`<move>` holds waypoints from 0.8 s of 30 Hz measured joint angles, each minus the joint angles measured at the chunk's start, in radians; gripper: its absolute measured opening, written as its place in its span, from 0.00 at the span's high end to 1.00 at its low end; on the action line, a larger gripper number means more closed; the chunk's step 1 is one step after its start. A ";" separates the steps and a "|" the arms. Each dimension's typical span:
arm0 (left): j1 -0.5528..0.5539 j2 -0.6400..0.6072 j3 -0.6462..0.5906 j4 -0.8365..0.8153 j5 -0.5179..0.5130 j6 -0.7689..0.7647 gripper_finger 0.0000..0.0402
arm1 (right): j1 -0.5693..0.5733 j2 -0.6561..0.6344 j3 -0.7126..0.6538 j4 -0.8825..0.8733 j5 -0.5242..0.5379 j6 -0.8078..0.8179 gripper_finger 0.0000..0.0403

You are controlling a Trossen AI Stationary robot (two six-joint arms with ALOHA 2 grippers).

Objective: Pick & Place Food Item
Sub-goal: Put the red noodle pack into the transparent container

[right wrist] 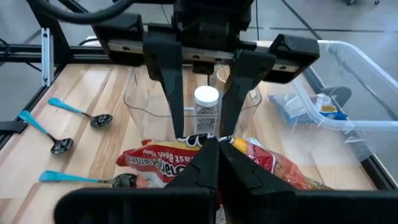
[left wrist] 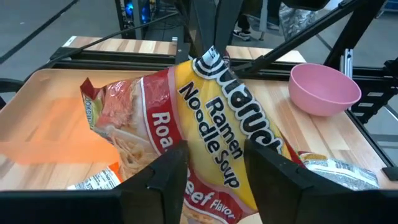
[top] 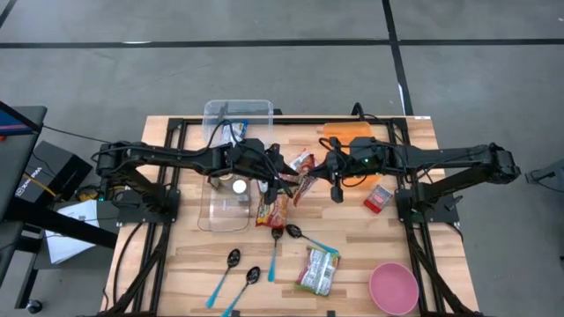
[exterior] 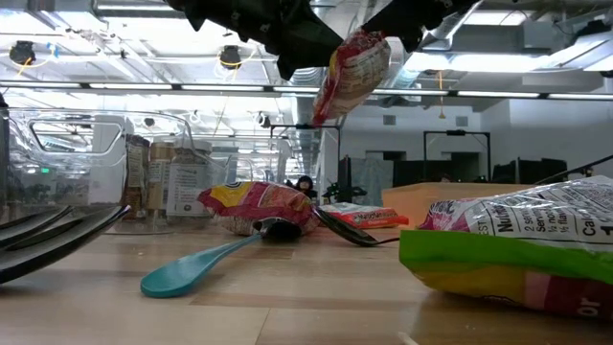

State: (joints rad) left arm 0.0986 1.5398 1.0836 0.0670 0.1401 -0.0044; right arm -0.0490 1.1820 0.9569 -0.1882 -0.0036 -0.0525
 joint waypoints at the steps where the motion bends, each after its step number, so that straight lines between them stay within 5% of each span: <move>1: 0.000 0.000 0.000 0.002 0.000 0.000 0.64 | 0.000 0.000 0.000 0.004 0.000 0.000 1.00; 9: 0.000 0.000 0.000 0.010 0.000 0.000 0.71 | 0.000 0.000 0.000 0.006 0.000 0.000 1.00; 20: 0.000 0.000 0.000 0.032 0.019 -0.051 0.98 | 0.000 0.000 0.001 0.011 0.000 0.000 1.00; 24: -0.003 0.000 0.000 0.032 0.026 -0.064 0.99 | 0.002 0.000 0.001 0.010 0.000 0.000 1.00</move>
State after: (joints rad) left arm 0.0956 1.5398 1.0836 0.0994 0.1658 -0.0685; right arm -0.0468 1.1824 0.9577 -0.1780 -0.0040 -0.0525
